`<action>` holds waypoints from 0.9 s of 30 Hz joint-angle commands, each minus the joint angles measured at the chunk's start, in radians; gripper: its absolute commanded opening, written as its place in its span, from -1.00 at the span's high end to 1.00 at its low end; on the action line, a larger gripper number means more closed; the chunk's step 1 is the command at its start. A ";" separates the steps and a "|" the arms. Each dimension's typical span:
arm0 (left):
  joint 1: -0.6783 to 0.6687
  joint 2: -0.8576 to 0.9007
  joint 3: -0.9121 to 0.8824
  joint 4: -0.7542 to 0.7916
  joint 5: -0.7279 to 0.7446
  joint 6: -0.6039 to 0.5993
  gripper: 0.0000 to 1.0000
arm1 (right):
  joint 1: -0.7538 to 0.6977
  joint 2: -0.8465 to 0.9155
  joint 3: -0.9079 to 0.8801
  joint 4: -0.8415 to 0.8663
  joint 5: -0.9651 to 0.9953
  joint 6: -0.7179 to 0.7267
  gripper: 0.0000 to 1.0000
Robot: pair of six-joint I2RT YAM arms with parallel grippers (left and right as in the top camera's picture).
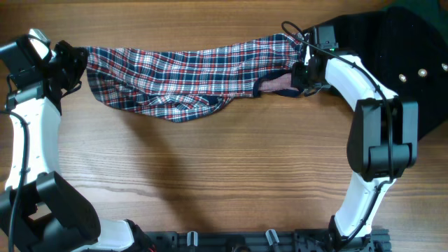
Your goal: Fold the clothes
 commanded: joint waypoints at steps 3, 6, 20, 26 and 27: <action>-0.008 -0.022 0.014 -0.015 -0.040 0.049 0.91 | -0.002 0.025 -0.011 0.008 0.080 -0.006 0.24; -0.008 -0.022 0.014 -0.027 -0.072 0.049 0.91 | -0.004 0.025 -0.011 0.009 0.096 -0.003 0.52; -0.043 -0.136 0.014 0.005 -0.368 0.154 0.92 | -0.007 -0.172 0.445 -0.223 -0.138 0.075 0.91; -0.043 -0.279 0.014 0.031 -0.380 0.199 0.82 | -0.007 -0.174 0.611 -0.359 -0.162 0.065 0.91; -0.043 -0.304 0.014 0.031 -0.381 0.205 0.81 | -0.007 -0.174 0.619 -0.373 -0.182 0.059 0.92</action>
